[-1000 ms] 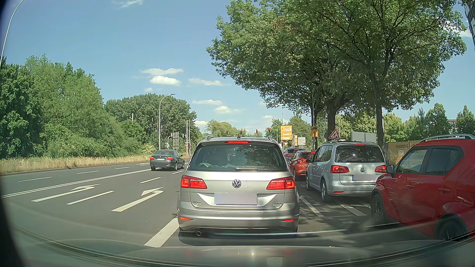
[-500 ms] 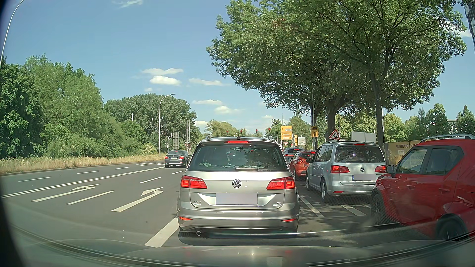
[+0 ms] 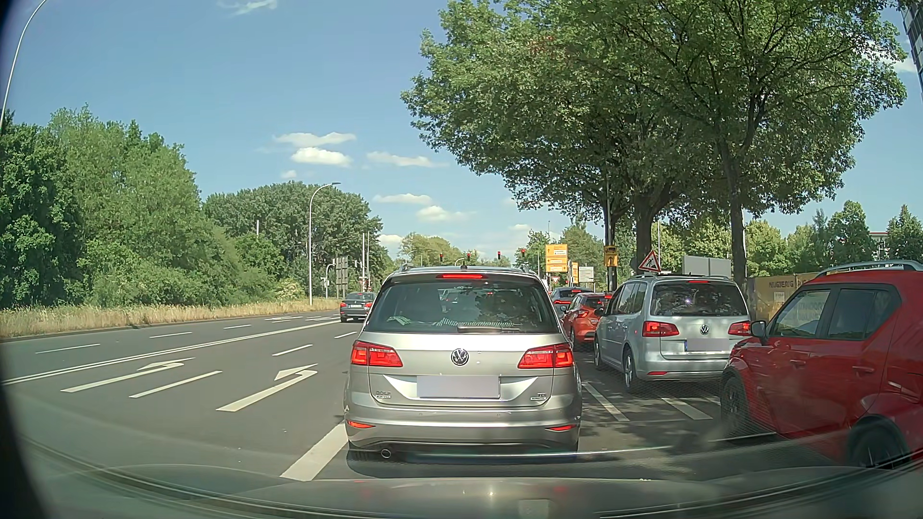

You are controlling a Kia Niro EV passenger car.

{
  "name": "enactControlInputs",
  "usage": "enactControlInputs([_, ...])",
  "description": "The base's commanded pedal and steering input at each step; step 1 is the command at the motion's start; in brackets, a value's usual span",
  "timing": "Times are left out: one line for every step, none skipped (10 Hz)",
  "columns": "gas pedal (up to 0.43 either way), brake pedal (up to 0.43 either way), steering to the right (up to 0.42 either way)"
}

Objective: Follow the waypoints while adhering to traffic rules and regulations

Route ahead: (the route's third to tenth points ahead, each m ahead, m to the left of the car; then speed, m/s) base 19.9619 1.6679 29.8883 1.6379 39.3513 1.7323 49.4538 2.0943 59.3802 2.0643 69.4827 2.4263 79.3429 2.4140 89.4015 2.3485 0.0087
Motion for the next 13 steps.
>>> enactControlInputs([0.0,0.311,-0.002])
enactControlInputs([0.0,0.311,-0.001])
enactControlInputs([0.0,0.311,-0.002])
enactControlInputs([0.0,0.311,-0.001])
enactControlInputs([0.0,0.311,-0.002])
enactControlInputs([0.0,0.311,-0.002])
enactControlInputs([0.0,0.311,-0.002])
enactControlInputs([0.0,0.311,-0.001])
enactControlInputs([0.0,0.311,-0.002])
enactControlInputs([0.0,0.311,-0.002])
enactControlInputs([0.0,0.311,-0.002])
enactControlInputs([0.0,0.311,-0.002])
enactControlInputs([0.0,0.311,-0.002])
